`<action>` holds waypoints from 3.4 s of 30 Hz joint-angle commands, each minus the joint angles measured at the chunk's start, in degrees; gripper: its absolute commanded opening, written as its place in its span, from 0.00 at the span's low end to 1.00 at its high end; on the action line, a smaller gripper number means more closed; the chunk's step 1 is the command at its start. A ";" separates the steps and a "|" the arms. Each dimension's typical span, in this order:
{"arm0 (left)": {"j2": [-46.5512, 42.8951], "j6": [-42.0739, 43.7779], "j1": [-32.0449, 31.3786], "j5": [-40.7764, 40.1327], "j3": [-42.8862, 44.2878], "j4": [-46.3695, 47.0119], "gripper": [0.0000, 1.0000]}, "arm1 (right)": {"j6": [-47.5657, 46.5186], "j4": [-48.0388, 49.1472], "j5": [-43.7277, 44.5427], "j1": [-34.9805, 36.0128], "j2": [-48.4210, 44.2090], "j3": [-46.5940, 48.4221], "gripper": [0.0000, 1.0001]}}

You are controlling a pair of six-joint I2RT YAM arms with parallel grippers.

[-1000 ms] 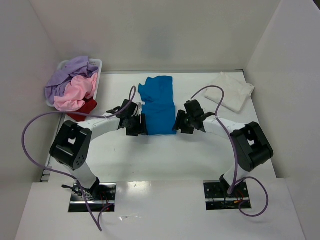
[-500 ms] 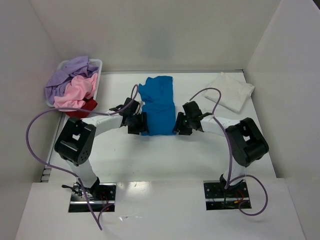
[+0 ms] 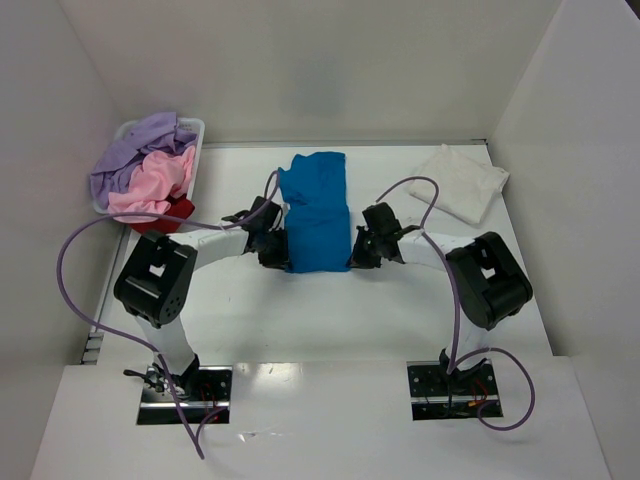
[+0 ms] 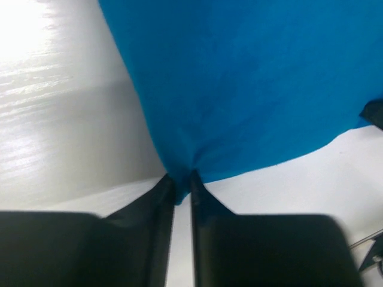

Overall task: Fold and stack the t-shirts
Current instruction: Grab one side of the 2/3 rectangular tshirt with both arms, then fold the long partially folded tshirt into a neat square, then smooth out wrinkles on the folded tshirt

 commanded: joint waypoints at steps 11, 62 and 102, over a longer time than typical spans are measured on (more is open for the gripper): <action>-6.29 -0.71 -2.33 1.42 -2.38 -1.78 0.00 | 4.41 0.00 1.87 4.31 -5.72 -2.99 0.00; 16.62 4.82 12.51 -0.95 39.64 -9.43 0.03 | -8.42 -10.20 2.75 -7.21 23.26 49.38 0.02; 23.05 11.77 10.84 14.61 40.50 1.55 0.25 | -9.30 -0.89 -9.99 -7.82 28.98 46.39 0.01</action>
